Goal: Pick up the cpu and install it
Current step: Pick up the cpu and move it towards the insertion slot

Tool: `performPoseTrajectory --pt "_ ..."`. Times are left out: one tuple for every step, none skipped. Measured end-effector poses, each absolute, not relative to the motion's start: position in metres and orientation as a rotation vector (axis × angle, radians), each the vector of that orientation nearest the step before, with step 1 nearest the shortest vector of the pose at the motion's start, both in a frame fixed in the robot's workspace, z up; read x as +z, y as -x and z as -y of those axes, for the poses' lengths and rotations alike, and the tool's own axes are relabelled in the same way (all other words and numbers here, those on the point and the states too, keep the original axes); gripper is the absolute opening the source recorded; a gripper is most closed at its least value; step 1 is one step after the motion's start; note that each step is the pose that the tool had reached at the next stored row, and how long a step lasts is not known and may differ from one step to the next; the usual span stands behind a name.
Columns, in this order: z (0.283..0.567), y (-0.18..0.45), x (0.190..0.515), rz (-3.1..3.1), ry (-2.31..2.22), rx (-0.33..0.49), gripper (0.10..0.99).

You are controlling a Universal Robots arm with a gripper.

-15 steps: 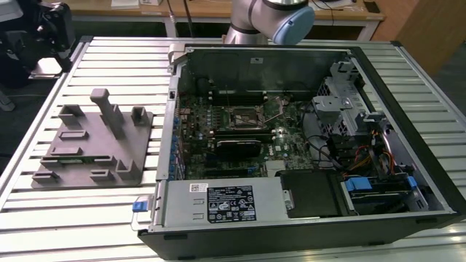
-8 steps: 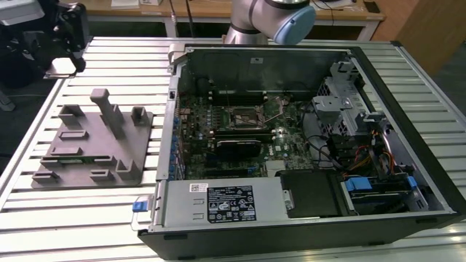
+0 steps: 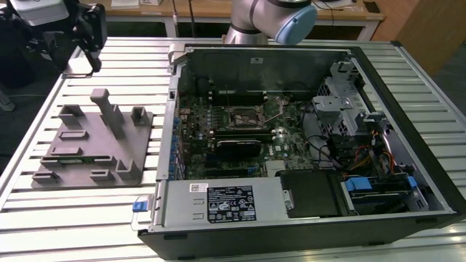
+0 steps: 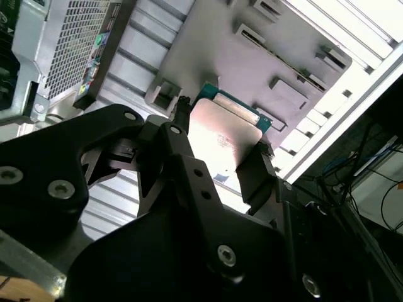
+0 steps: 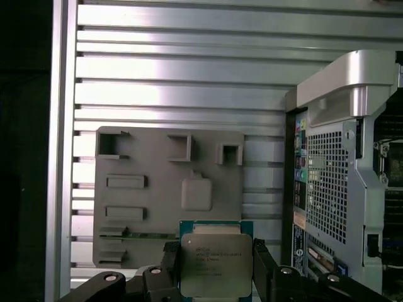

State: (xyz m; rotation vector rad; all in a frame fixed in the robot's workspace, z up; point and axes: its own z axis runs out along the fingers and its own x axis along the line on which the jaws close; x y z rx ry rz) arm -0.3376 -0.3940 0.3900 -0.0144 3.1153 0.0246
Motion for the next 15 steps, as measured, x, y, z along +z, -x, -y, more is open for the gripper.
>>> performPoseTrajectory --pt "0.394 0.334 0.390 -3.115 0.014 0.025 0.545" --pt "0.394 0.331 0.390 -3.115 0.014 0.025 0.545" --pt "0.394 0.328 0.390 -3.115 0.014 0.025 0.545" --pt "0.394 0.324 0.390 -3.115 0.014 0.025 0.545" --pt "0.394 0.321 0.390 -3.115 0.014 0.025 0.545" --pt "0.394 0.318 0.390 -3.115 0.014 0.025 0.545" --pt "0.394 0.314 0.390 -3.115 0.014 0.025 0.545" --pt "0.394 0.311 0.390 -3.115 0.014 0.025 0.545" --pt "0.394 0.307 0.390 -3.115 0.014 0.025 0.545" --pt "0.394 0.304 0.390 -3.115 0.014 0.025 0.545" --pt "0.394 0.301 0.390 -3.115 0.014 0.025 0.545" --pt "0.394 0.297 0.390 -3.115 0.014 0.025 0.545" --pt "0.394 0.294 0.390 -3.115 0.014 0.025 0.545" --pt "0.394 0.290 0.390 -3.115 0.014 0.025 0.545" --pt "0.394 0.287 0.390 -3.115 0.014 0.025 0.545"
